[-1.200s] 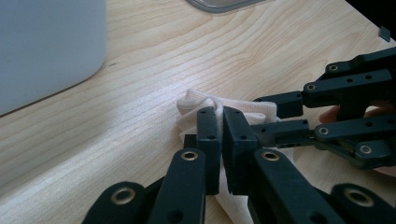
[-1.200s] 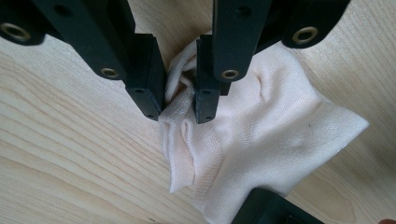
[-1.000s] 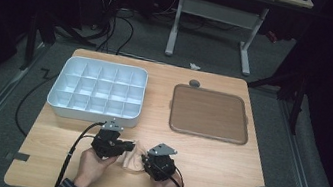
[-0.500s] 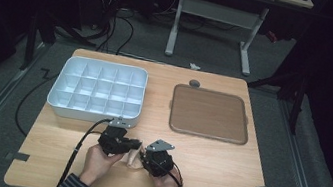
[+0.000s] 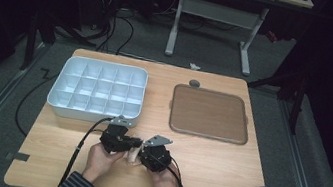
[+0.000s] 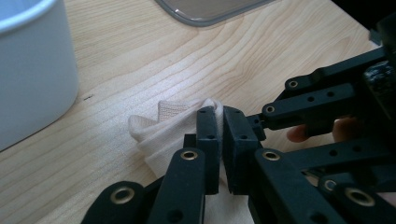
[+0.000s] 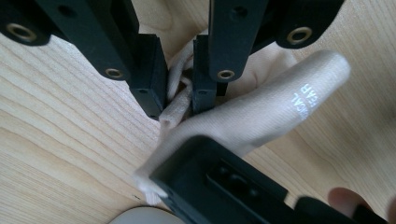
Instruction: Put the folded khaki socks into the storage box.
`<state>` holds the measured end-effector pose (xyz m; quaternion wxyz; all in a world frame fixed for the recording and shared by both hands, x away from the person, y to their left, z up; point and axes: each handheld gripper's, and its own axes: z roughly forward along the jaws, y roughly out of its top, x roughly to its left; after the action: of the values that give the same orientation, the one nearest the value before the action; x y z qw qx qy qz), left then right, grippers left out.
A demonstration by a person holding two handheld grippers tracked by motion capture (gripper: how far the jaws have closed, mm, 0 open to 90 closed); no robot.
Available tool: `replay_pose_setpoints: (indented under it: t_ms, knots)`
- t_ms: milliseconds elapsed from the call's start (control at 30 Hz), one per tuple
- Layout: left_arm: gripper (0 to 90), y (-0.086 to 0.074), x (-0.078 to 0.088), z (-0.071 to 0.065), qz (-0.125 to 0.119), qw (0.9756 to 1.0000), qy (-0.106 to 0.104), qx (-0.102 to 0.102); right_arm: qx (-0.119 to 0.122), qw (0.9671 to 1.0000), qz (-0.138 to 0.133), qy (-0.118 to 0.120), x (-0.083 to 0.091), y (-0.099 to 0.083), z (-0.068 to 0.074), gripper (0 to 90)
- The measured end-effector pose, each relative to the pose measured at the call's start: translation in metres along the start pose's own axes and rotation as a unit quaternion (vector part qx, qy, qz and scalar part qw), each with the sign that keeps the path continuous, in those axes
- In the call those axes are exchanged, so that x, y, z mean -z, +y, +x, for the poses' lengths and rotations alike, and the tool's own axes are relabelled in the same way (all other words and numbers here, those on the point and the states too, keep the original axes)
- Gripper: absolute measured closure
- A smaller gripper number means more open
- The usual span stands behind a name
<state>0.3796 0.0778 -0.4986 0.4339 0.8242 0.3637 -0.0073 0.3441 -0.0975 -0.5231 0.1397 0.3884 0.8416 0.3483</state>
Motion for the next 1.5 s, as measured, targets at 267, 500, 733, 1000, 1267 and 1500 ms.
replay_pose_setpoints:
  t_ms: [267,500,733,1000,1267,1500]
  knots:
    - [85.8,0.0,-0.002,0.0,0.004,1.0,0.007,-0.004,-0.01,0.9999,-0.006,-0.008,0.004,-0.003,0.001,71.3]
    - [85.8,-0.001,-0.006,-0.002,0.009,0.9998,0.015,-0.008,-0.036,0.9992,-0.017,0.007,0.015,-0.011,-0.006,69.1]
    - [85.8,-0.001,-0.009,-0.004,0.013,0.9997,0.019,-0.013,-0.023,0.9988,-0.039,0.015,0.036,-0.017,-0.001,70.0]
    - [85.6,-0.001,-0.01,-0.004,0.02,0.9993,0.026,-0.018,-0.008,0.9978,-0.042,0.05,0.043,-0.02,0.015,68.1]
    - [85.7,-0.001,-0.011,-0.005,0.018,0.9993,0.029,-0.015,0.004,0.9977,-0.046,0.05,0.039,-0.015,0.026,64.6]
    - [85.7,-0.001,-0.012,-0.008,0.017,0.9993,0.025,-0.022,0.014,0.9983,-0.034,0.044,0.037,-0.013,0.027,79.7]
